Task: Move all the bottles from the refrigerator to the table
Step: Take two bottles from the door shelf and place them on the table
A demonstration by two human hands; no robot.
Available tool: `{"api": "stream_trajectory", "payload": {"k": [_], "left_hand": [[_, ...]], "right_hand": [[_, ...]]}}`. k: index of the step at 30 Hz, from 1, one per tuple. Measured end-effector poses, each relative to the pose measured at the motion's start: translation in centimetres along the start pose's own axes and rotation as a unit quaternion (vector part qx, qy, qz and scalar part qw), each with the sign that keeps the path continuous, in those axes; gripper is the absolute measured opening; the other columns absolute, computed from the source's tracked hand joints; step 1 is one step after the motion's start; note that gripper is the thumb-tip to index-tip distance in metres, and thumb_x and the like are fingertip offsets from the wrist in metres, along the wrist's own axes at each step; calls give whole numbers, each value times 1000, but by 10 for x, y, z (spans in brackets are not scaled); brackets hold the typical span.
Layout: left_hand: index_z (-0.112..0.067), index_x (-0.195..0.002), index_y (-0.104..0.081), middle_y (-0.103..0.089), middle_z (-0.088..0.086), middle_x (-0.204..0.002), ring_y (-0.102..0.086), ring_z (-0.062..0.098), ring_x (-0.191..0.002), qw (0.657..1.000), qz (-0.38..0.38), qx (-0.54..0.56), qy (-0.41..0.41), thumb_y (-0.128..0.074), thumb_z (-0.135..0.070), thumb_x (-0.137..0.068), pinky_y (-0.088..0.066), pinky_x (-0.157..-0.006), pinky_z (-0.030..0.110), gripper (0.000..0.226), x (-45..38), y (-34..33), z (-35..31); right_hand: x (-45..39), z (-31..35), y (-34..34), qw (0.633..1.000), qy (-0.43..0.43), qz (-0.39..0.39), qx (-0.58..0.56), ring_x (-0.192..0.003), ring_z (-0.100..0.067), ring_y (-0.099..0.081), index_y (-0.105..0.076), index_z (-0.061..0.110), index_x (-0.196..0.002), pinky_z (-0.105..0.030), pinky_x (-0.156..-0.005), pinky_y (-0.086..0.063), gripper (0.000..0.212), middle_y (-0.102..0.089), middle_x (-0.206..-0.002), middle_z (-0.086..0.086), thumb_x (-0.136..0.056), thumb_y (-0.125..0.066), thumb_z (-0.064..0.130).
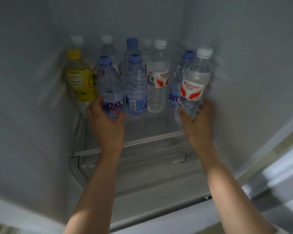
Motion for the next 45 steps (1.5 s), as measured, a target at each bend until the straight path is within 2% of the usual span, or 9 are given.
{"api": "stream_trajectory", "payload": {"k": [5, 9, 15, 20, 24, 30, 35, 39, 45], "left_hand": [[-7, -135, -45, -53, 13, -128, -53, 27, -117, 1000, 7, -12, 3, -80, -26, -69, -47, -98, 47, 77, -17, -13, 1], [-3, -138, -42, -49, 20, -128, -46, 31, -120, 997, -21, -80, 10, -82, -28, -71, -39, -104, 40, 81, -23, -20, 1], [-3, -133, -44, -46, 20, -128, -39, 31, -121, 991, -58, -114, 49, -86, -28, -59, -25, -98, 31, 89, -28, -26, 9], [-1, -125, -47, -51, 18, -123, -46, 27, -118, 994, -73, -70, 33, -90, -28, -51, -38, -102, 37, 90, -26, -23, 9], [-3, -121, -46, -59, 5, -120, -61, 15, -109, 996, -74, 37, 21, -90, -25, -60, -51, -93, 26, 79, -16, -19, 3], [-2, -110, -53, -65, 1, -99, -59, 1, -78, 992, -113, 37, 40, -89, -28, -60, -50, -71, 13, 67, 15, 6, -23], [1, -109, -53, -63, 0, -91, -59, 4, -74, 993, -107, 45, 15, -91, -23, -60, -47, -65, 12, 66, 42, 20, -58], [3, -106, -51, -54, -17, -81, -56, -6, -69, 995, -80, 58, 16, -90, -14, -61, -42, -62, 7, 62, 64, 24, -73], [-15, -101, -50, -63, -22, -81, -62, -5, -74, 994, -4, 95, 58, -91, -14, -59, -46, -65, 9, 59, 99, 38, -70]], "right_hand": [[-13, 7, -8, 998, 27, -2, -64, -87, 14, -55, -41, 8, -121, 5, -71, -38, 46, -53, -111, 4, -84, -69, 6], [-25, 6, -12, 995, 30, -6, -91, -104, -5, -57, -40, 6, -126, 0, -80, -44, 59, -54, -120, 1, -79, -75, 8], [-33, -1, -13, 995, 23, -5, -93, -101, -7, -57, -38, 6, -128, 0, -76, -45, 69, -53, -116, 5, -74, -80, 11], [-34, -7, -12, 994, 3, 4, -107, -108, -15, -60, -40, 8, -126, -23, -88, -53, 68, -57, -123, -3, -72, -81, 13], [-30, -7, -9, 994, -5, 16, -112, -102, -10, -59, -40, 10, -123, -8, -77, -50, 64, -57, -119, 1, -73, -80, 15], [-26, 7, -12, 988, -9, 25, -150, -95, 3, -60, -43, 13, -125, -7, -74, -49, 66, -59, -112, 7, -71, -82, 17], [-7, 24, -5, 982, 5, 42, -183, -99, 1, -62, -41, 14, -130, -12, -82, -51, 72, -62, -115, 8, -71, -82, 15], [18, 37, 11, 982, 25, 55, -180, -97, 6, -61, -43, 20, -128, -5, -78, -47, 69, -62, -112, 13, -71, -81, 13], [63, 40, 30, 987, 28, 29, -158, -91, 1, -65, -46, 15, -121, -10, -73, -49, 67, -65, -103, 12, -66, -84, 7]]}}
Point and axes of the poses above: each hand's wrist, its own x-axis away from the middle knuckle, its own y-axis out of the back of the hand, z = x × y, the point moved 9 cm from there along -x, towards the middle knuckle
